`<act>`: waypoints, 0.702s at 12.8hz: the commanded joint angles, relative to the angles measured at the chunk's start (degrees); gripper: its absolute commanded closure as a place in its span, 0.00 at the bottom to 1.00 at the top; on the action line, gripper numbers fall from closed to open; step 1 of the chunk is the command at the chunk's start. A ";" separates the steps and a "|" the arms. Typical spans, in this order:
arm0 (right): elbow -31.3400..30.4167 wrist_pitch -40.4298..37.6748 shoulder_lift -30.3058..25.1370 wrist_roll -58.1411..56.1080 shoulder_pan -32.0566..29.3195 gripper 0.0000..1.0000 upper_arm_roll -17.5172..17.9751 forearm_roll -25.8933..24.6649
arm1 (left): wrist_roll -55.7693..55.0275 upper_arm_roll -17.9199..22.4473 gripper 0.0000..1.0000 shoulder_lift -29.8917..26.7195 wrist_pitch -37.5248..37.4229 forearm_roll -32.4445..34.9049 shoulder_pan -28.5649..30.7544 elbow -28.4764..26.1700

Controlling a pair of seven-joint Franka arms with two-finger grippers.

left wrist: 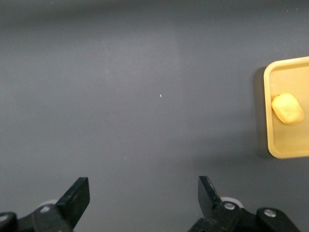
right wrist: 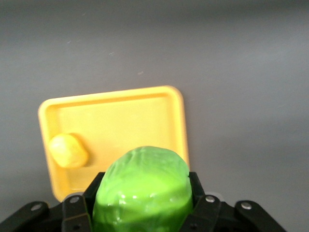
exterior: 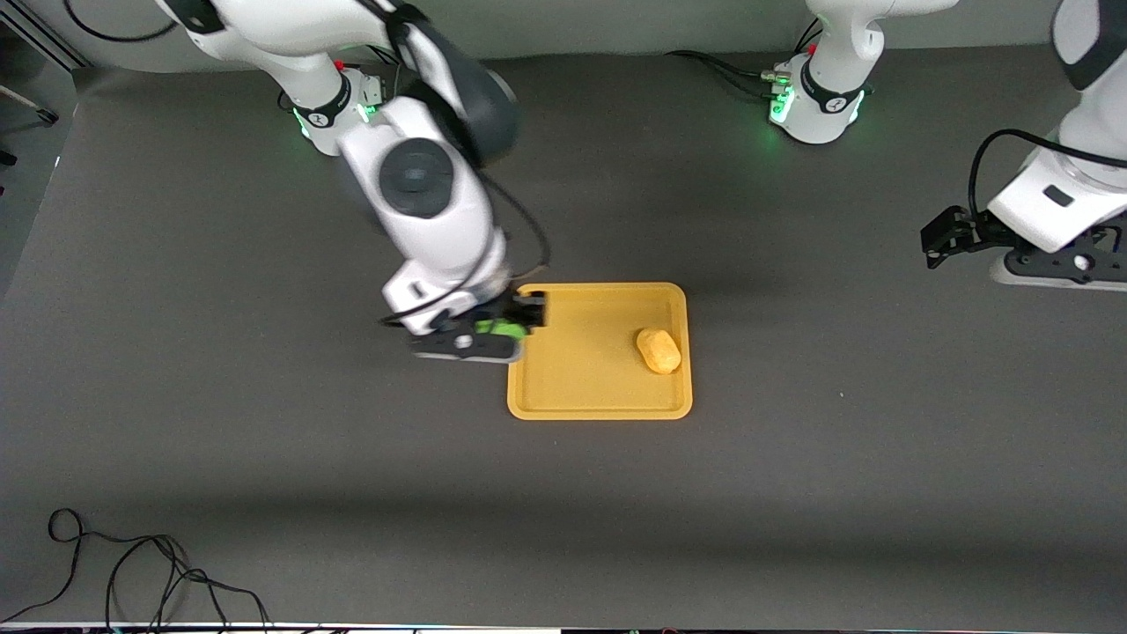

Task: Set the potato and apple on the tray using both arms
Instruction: 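Lift the apple toward the tray while the left gripper withdraws, then lower the green apple onto the tray beside the potato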

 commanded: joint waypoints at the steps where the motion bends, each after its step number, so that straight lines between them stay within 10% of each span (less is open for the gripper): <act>1: 10.98 0.37 10.25 8.28 4.96 0.57 -0.58 -0.81 | 1.71 2.11 0.00 -5.50 1.86 -2.80 0.53 -7.75; 9: 8.89 15.32 22.83 9.45 6.47 0.55 -1.02 -3.10 | 4.09 4.06 0.00 9.02 -14.44 -4.22 0.62 16.00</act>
